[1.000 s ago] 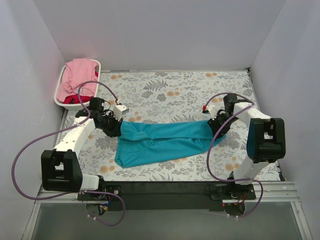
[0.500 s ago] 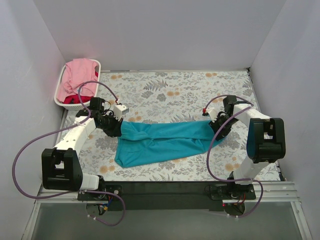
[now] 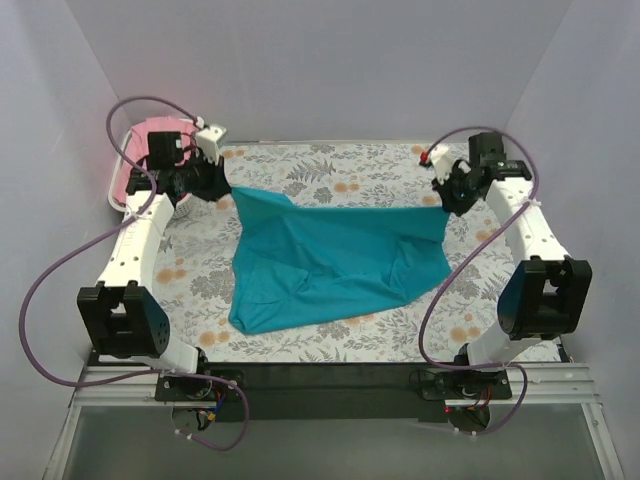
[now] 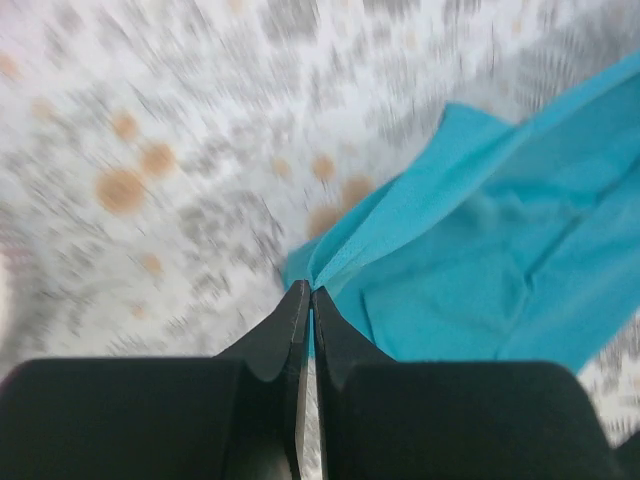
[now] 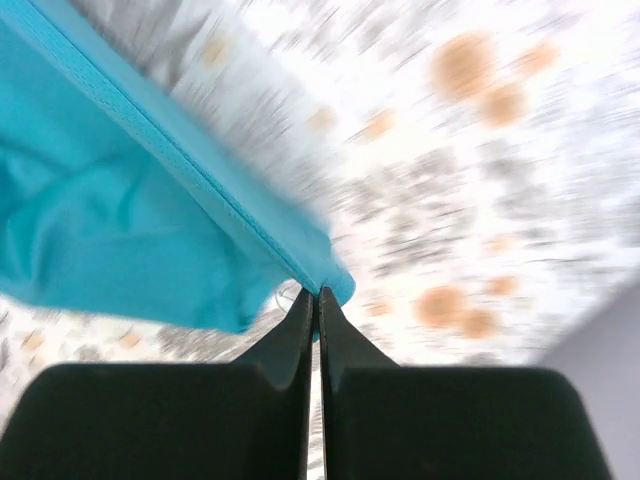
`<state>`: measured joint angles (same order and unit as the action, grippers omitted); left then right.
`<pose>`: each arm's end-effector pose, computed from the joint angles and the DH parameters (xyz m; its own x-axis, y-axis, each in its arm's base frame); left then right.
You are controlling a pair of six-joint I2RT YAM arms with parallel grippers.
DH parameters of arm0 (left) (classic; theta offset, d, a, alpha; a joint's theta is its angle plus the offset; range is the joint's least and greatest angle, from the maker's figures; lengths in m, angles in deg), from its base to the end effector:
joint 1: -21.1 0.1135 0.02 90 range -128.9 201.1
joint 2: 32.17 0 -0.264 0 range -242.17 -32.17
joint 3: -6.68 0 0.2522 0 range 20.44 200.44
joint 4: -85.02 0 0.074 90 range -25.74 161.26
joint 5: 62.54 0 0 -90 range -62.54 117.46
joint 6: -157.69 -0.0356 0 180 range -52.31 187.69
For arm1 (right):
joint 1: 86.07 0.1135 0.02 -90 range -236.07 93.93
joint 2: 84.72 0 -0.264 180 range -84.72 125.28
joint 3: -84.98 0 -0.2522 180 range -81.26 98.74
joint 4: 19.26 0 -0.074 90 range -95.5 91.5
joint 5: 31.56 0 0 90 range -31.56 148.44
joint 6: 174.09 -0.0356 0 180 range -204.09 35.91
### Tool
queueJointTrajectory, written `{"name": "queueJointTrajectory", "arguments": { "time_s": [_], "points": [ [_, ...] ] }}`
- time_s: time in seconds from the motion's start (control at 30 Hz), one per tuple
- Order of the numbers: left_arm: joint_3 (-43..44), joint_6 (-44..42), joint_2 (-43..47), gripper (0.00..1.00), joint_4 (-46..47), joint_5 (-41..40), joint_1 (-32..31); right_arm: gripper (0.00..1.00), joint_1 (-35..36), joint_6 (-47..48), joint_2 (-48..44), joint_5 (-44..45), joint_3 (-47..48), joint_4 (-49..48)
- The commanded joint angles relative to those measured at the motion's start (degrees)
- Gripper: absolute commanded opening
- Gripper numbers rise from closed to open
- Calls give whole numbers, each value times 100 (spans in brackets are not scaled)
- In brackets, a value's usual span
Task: Fold and stack the t-shirts
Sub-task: Flatten the tshirt out
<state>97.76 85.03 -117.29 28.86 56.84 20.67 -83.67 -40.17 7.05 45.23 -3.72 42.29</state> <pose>0.3155 -0.0198 0.3220 -0.8289 -0.2535 -0.4987 0.0770 0.8312 -0.5506 0.3307 0.0220 0.2793 -0.5330 -0.6982 -0.4779 -0.7186 0.6717 -0.1801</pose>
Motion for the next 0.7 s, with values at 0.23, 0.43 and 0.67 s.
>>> {"name": "queueJointTrajectory", "arguments": {
  "time_s": [0.23, 0.43, 0.67],
  "points": [
    [1743, 1542, 1110, 0, 881, -169, 34, 1, -134, -692, -1353, 495, 2221, -252],
    [1558, 1913, 2673, 0, 1637, -986, 25, 1, -134, -824, -2838, 1101, 1942, -1059],
    [1900, 1668, 3677, 0, 1972, -1374, 34, 1, -134, -912, -4061, 1865, 1887, -1852]
  ]
}}
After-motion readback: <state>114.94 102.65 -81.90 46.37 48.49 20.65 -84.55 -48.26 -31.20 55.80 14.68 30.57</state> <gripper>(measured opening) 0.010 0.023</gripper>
